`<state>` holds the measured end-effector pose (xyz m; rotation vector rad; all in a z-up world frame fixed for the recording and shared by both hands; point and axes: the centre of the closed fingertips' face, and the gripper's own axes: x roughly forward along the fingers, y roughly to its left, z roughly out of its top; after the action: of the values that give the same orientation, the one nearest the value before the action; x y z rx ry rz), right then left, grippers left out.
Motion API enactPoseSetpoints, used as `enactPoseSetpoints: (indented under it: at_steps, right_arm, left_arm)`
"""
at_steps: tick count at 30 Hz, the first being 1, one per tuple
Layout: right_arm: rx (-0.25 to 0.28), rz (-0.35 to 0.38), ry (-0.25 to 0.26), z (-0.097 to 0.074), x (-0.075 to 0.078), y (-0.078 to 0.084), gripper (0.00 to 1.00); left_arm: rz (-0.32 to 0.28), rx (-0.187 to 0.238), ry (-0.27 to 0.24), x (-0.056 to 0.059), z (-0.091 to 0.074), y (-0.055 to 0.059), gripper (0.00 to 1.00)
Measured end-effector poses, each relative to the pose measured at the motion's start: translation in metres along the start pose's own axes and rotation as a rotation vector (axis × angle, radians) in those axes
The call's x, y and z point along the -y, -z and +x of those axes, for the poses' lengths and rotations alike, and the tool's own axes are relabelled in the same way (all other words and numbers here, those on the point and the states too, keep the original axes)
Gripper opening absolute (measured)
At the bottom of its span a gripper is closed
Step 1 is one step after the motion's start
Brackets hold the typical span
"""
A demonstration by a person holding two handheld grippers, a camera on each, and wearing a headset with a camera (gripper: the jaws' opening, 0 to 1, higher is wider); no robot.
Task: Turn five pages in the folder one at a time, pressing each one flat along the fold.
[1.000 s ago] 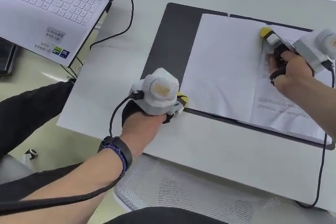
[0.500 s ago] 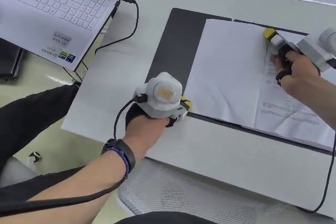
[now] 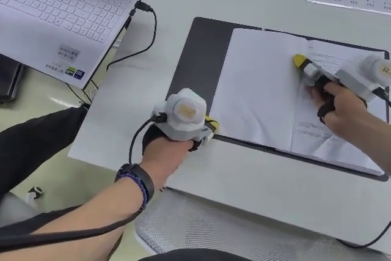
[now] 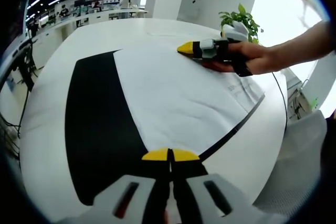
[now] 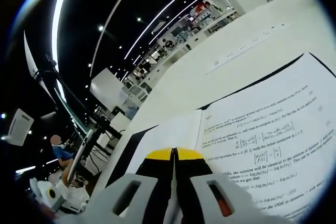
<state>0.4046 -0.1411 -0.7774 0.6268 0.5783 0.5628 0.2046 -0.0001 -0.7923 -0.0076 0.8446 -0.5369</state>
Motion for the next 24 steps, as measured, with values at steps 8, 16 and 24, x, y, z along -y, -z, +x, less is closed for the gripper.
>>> enactPoseSetpoints:
  at_steps: [8,16,24]
  right_arm:
    - [-0.008,-0.014,-0.019,-0.013,-0.007,0.010,0.00]
    - [-0.011,-0.015,-0.036,-0.035,-0.028,0.023,0.00]
    - [-0.027,-0.040,-0.058,-0.051,-0.040,0.035,0.00]
  left_arm:
    - [0.002,0.001,0.002,0.000,0.001,0.000,0.00]
    - [0.009,0.006,0.002,0.000,0.001,0.000,0.00]
    - [0.010,0.007,0.004,0.000,0.002,0.000,0.00]
